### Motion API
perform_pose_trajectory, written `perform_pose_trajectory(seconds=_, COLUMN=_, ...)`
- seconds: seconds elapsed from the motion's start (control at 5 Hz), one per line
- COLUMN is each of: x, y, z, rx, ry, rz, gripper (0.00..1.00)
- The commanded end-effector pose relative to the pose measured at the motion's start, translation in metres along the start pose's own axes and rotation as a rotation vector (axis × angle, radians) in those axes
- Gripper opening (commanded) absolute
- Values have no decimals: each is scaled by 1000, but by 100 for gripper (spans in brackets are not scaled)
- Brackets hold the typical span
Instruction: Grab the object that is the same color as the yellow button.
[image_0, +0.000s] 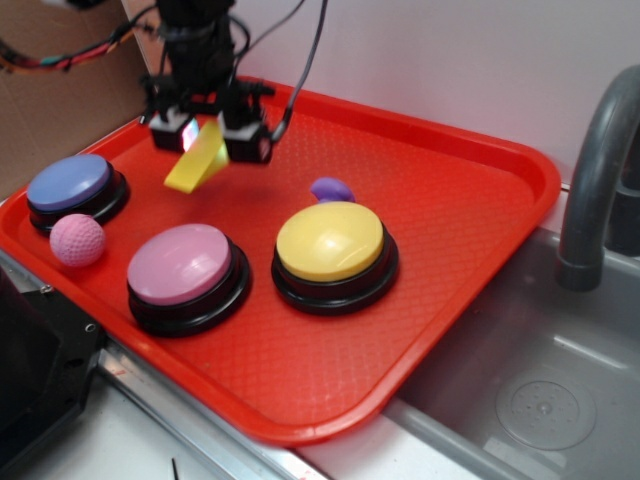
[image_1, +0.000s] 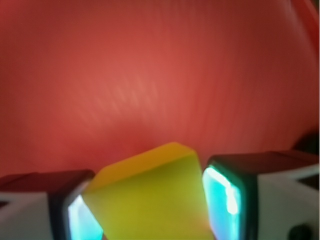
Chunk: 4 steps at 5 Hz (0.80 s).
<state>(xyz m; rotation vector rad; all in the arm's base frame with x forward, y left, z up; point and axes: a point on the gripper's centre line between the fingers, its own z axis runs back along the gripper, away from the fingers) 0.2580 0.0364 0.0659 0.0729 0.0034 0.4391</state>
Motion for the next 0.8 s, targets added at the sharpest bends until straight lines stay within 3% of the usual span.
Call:
perform_pose_trajectory(seconds=0.0, x=18, y=-22, z=88, rx=77, ry=-60, rz=-65, gripper=0)
perform_pose_trajectory(seconds=0.2, x=7, y=-22, z=120, rx=52, ry=-66, rz=-91, gripper=0)
perform_pose_trajectory(seconds=0.4, x=-14, y=-14, z=146, rx=52, ry=-150, rz=-75, gripper=0)
perform_pose_trajectory(seconds=0.6, x=-25, y=-7, z=152, rx=45, ry=-179, rz=-67, gripper=0)
